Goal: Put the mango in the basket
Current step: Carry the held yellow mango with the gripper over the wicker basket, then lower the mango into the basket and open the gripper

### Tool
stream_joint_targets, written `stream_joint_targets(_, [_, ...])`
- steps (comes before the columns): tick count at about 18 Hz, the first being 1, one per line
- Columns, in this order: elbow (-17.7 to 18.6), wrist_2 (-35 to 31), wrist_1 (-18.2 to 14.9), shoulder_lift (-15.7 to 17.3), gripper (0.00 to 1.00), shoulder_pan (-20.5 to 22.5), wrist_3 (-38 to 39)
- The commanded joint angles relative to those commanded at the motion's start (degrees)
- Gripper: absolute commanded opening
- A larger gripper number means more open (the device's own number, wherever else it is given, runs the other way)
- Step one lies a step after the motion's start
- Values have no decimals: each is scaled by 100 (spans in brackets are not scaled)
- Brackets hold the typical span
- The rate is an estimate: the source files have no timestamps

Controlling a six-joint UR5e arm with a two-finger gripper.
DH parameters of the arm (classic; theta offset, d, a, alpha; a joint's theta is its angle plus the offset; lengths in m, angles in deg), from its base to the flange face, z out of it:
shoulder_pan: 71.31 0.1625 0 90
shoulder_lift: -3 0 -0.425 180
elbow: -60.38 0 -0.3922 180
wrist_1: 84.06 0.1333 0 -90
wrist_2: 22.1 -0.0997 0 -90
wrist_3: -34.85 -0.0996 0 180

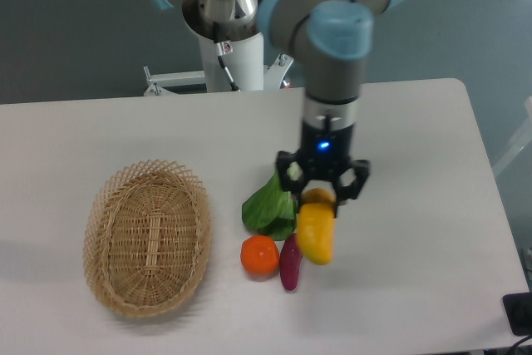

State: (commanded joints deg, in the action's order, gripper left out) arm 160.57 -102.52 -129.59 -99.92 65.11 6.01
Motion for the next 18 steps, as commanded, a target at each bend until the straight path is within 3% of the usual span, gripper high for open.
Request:
stream_joint_targets(6, [220,-343,18,9,48,-1011,827])
stream_joint_targets(10, [185,-352,18,-289,48,-1556,854])
stream_joint_targets(14, [176,-510,35,-702,48,-1899,863])
stream_joint_targets(18, [229,-510,62,-852,49,-2005,863])
